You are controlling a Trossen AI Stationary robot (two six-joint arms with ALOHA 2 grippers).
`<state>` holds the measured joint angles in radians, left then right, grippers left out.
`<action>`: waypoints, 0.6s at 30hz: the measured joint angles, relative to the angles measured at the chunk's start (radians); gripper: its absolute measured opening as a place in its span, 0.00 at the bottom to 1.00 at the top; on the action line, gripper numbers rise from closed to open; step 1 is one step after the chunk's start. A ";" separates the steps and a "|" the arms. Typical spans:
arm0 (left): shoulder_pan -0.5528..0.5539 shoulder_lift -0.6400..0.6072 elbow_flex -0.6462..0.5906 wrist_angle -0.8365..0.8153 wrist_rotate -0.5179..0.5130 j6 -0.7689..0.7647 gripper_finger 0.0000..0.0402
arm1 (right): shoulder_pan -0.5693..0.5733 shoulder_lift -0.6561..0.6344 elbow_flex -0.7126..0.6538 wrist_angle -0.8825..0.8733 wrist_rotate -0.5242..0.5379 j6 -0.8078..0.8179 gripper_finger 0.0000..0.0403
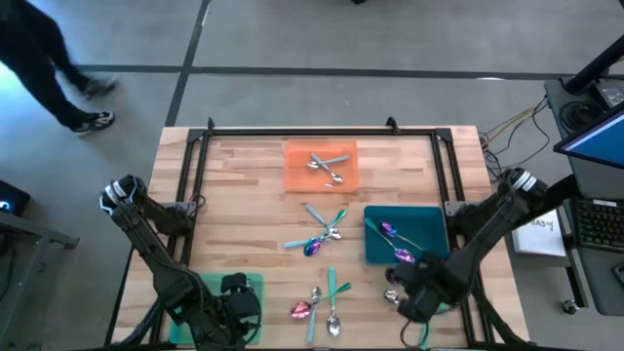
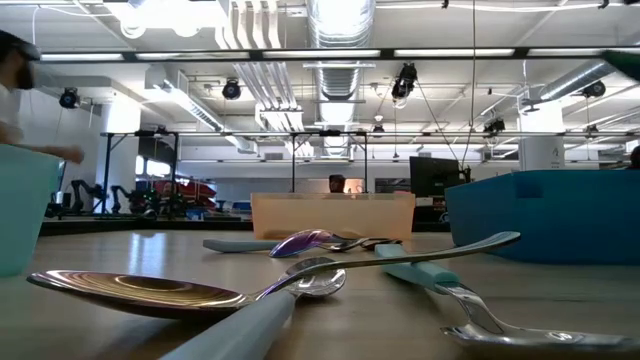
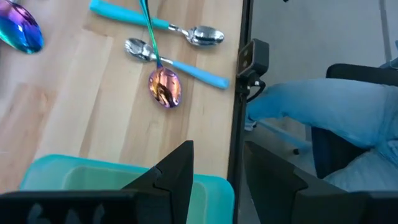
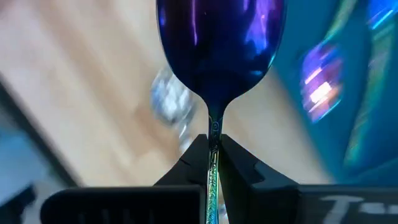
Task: Sort silverware by color (type)
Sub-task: Put the purple spoon into the blue bin
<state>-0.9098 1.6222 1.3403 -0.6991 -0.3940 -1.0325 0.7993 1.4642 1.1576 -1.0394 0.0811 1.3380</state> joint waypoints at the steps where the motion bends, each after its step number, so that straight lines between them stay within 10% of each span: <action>1: 0.002 0.000 0.000 0.000 -0.002 0.002 0.31 | -0.021 -0.015 0.000 -0.020 0.031 -0.023 0.03; 18: 0.006 0.000 0.000 0.001 -0.068 -0.076 0.31 | -0.386 -0.049 0.000 -0.201 0.079 -0.464 0.03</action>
<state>-0.9035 1.6222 1.3401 -0.6979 -0.4622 -1.1088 0.4131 1.4149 1.1576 -1.2402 0.1601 0.8741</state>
